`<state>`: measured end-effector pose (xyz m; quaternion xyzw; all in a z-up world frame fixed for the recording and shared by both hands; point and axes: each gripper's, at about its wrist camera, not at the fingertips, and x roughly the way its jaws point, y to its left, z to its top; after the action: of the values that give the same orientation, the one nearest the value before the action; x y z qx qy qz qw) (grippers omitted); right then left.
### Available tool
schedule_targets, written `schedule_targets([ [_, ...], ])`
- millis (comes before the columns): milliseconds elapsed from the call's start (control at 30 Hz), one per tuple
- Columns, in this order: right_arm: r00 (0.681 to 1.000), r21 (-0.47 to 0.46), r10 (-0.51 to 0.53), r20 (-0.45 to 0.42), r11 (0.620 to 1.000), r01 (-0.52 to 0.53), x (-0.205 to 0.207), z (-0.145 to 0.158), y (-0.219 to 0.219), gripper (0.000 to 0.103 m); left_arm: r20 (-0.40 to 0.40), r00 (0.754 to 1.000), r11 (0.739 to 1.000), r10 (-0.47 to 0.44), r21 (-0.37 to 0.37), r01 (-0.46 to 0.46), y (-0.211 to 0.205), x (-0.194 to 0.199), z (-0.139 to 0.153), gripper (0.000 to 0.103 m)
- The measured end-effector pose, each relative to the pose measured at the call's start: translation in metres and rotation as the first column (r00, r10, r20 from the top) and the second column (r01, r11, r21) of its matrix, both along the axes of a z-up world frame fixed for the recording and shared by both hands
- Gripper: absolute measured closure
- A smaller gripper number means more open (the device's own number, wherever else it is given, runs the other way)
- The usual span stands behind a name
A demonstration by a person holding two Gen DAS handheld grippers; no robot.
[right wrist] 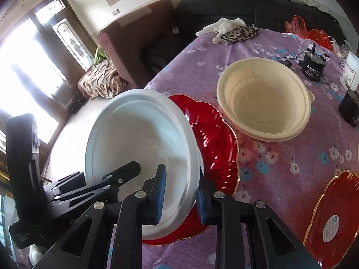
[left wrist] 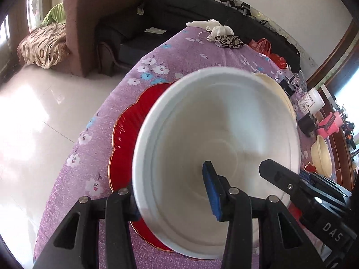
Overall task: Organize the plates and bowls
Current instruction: 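Carry the white bowl with the left tool and lower it onto the white plate, then open the left tool and move it toward the gold-rimmed red plate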
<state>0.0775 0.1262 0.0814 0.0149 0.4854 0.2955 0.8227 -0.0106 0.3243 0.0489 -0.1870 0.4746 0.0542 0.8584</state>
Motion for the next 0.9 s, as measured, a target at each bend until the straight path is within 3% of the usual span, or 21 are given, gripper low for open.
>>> schedule_targets([
  [133, 1.000, 0.012, -0.021, -0.014, 1.000, 0.021, 0.002, 0.001, -0.004, 0.073, 0.010, 1.000, 1.000, 0.009, -0.018, -0.009, 0.005, -0.004, 0.004, 0.058],
  [300, 0.999, 0.033, -0.045, 0.028, 0.998, 0.044, 0.002, 0.010, -0.013, 0.051, 0.025, 0.999, 0.999, 0.027, -0.032, -0.026, 0.011, -0.011, 0.012, 0.057],
  [500, 0.996, 0.059, -0.074, 0.053, 0.996, 0.071, -0.001, 0.024, -0.028, 0.050, 0.070, 0.995, 0.996, 0.073, -0.050, -0.070, 0.021, -0.028, 0.030, 0.054],
  [667, 0.987, 0.104, -0.117, 0.106, 0.989, 0.106, -0.014, 0.046, -0.063, 0.050, 0.157, 0.981, 0.993, 0.118, -0.041, -0.112, 0.023, -0.055, 0.058, 0.039],
  [800, 0.971, 0.137, -0.176, 0.162, 0.978, 0.155, -0.033, 0.060, -0.105, 0.036, 0.237, 0.964, 0.992, 0.123, 0.000, -0.126, 0.012, -0.074, 0.082, 0.031],
  [900, 0.950, 0.153, -0.251, 0.188, 0.963, 0.224, -0.048, 0.063, -0.153, 0.032, 0.277, 0.956, 0.993, 0.099, 0.041, -0.115, -0.007, -0.081, 0.096, 0.024],
])
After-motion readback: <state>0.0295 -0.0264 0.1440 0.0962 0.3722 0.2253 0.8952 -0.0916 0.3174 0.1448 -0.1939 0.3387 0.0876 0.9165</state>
